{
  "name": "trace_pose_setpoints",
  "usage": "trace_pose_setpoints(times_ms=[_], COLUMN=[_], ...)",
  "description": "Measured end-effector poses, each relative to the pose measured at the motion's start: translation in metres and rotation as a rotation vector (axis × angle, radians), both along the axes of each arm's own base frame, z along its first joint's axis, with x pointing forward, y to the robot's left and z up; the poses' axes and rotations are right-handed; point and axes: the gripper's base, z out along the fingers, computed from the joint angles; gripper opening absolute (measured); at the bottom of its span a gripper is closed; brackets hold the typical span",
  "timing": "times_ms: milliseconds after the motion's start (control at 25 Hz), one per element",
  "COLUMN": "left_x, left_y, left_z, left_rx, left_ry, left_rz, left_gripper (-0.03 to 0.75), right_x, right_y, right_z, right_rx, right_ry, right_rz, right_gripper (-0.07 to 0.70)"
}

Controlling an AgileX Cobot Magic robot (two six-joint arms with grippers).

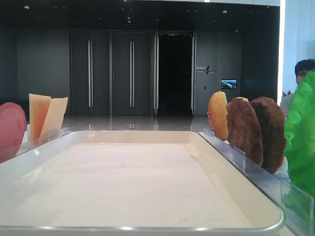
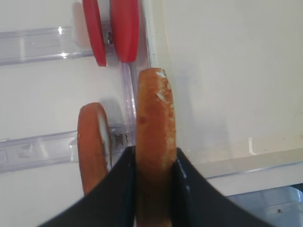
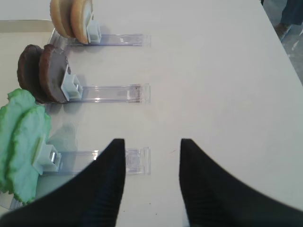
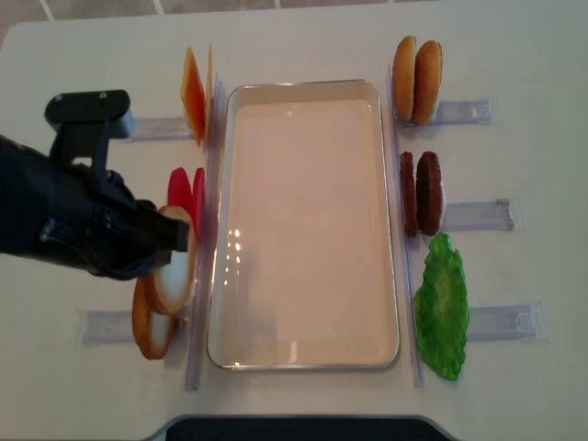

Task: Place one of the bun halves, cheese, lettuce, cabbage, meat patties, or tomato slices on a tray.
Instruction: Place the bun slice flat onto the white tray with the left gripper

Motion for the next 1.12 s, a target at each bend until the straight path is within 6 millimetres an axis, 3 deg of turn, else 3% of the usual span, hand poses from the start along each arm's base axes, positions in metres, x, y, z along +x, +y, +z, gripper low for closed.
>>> trace_pose_setpoints(times_ms=[200, 600, 960, 1120], left_x=[0.001, 0.007, 0.002, 0.014], left_y=[-0.002, -0.036, -0.044, -0.052], left_z=[0.002, 0.021, -0.007, -0.013], left_rx=[-0.033, -0.422, -0.561, -0.679], left_ry=[-0.024, -0.177, -0.155, -0.148], left_rz=[0.011, -0.147, -0.156, -0.189], left_gripper=[0.141, 0.141, 0.141, 0.140], right_x=[0.000, 0.000, 0.000, 0.000], right_y=[0.000, 0.000, 0.000, 0.000], right_z=[0.000, 0.000, 0.000, 0.000], right_rx=[0.000, 0.000, 0.000, 0.000], right_ry=[0.000, 0.000, 0.000, 0.000], right_rz=[0.000, 0.000, 0.000, 0.000], right_gripper=[0.296, 0.296, 0.296, 0.296])
